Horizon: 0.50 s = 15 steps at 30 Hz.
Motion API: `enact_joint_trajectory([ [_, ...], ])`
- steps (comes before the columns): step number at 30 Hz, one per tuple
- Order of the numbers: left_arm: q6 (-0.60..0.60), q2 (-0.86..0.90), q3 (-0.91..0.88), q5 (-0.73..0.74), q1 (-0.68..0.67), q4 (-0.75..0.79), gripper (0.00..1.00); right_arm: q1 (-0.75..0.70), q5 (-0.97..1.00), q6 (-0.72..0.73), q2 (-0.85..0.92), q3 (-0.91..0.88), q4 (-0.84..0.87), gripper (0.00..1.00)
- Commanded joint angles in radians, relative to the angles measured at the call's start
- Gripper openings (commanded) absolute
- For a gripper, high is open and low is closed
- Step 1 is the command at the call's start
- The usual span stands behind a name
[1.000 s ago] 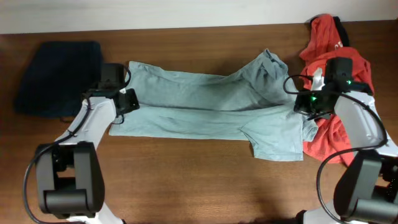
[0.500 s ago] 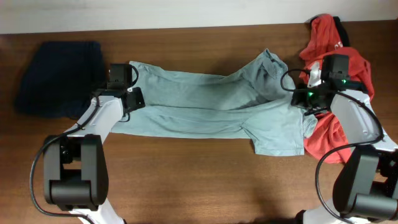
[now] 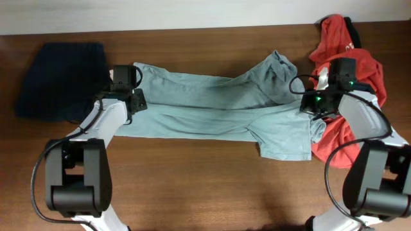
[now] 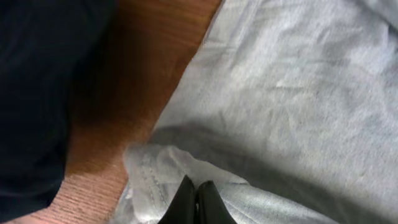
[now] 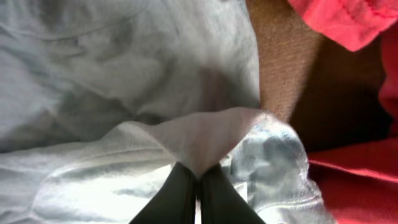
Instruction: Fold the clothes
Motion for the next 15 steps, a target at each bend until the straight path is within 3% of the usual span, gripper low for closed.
enact_joint_trajectory([
  [1, -0.003, 0.009, -0.001, -0.032, 0.001, 0.013, 0.01, 0.005, 0.027, 0.006, 0.032, 0.009, 0.018, 0.05],
  [3, -0.003, 0.009, -0.001, -0.032, 0.001, 0.016, 0.01, 0.005, 0.027, 0.006, 0.04, 0.009, 0.024, 0.33],
  [4, -0.003, 0.009, -0.001, -0.032, 0.001, 0.016, 0.01, 0.005, 0.027, 0.006, 0.04, 0.01, 0.023, 0.63],
  [6, -0.003, 0.009, -0.001, -0.032, 0.001, 0.015, 0.01, 0.002, 0.019, 0.007, 0.036, 0.024, 0.003, 0.85],
  [9, -0.003, 0.009, -0.001, -0.031, 0.0, 0.009, 0.01, -0.003, 0.003, 0.006, 0.027, 0.09, -0.094, 0.93],
  [15, -0.003, 0.009, -0.001, -0.029, 0.001, -0.01, 0.01, 0.001, -0.044, 0.006, -0.024, 0.169, -0.307, 0.85],
])
